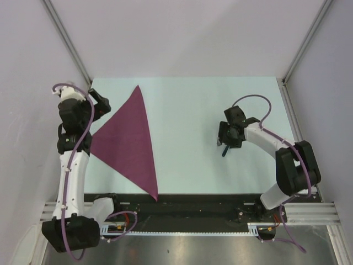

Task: Fold the napkin, place the utensils inside, and roll it up
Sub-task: Grab a utensil with the right arm, then place the utensil onto the napkin

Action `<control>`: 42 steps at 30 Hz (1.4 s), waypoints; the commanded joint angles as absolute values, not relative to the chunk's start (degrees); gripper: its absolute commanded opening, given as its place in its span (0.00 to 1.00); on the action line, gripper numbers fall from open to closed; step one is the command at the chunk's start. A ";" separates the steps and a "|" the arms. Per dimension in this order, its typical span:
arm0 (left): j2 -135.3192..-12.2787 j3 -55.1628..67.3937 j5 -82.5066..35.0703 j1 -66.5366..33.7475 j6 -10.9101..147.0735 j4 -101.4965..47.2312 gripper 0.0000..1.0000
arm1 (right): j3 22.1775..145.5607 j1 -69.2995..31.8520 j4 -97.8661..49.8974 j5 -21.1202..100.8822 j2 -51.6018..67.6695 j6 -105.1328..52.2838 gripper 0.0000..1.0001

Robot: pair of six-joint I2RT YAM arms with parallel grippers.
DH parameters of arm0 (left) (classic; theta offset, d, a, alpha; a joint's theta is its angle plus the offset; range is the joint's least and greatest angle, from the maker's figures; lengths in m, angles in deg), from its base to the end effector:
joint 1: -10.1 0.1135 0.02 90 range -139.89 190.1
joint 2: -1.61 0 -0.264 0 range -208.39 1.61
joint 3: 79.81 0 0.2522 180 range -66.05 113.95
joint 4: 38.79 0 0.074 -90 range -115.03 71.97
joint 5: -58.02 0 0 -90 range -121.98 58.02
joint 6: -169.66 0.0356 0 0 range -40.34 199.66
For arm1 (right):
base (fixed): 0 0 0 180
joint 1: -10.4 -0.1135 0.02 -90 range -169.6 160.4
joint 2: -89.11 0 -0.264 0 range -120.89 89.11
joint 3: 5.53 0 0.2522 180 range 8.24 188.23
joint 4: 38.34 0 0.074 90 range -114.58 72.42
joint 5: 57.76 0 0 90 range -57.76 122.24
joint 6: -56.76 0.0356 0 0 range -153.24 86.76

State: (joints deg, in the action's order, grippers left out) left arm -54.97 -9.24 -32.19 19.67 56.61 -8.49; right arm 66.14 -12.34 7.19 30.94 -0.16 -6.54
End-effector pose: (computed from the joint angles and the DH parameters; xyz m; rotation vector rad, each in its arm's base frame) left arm 0.2214 0.0375 0.3640 -0.5244 1.7830 -0.1601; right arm 0.2830 0.1178 0.2035 0.1005 2.6942 0.2415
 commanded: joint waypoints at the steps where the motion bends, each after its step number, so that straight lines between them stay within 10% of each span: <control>1: -55.35 -7.67 -27.22 18.28 66.22 -1.72 1.00 | 68.97 -9.47 11.89 26.70 -3.87 -7.31 0.62; 16: -51.13 -12.00 -20.82 18.19 66.04 -4.99 1.00 | 70.99 -9.46 9.43 27.32 -12.13 -5.81 0.42; 22: -50.34 -12.18 -21.96 18.19 66.57 -4.46 1.00 | 70.99 -9.72 9.79 28.45 -14.07 -8.71 0.00; 42: -50.42 -13.05 -21.87 18.19 65.78 -5.34 1.00 | 123.61 -45.23 14.97 41.64 -43.68 1.65 0.00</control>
State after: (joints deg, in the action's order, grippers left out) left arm -51.82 -12.89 -22.31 18.47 65.20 -4.25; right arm 115.15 -44.51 11.17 39.18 -37.84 -1.40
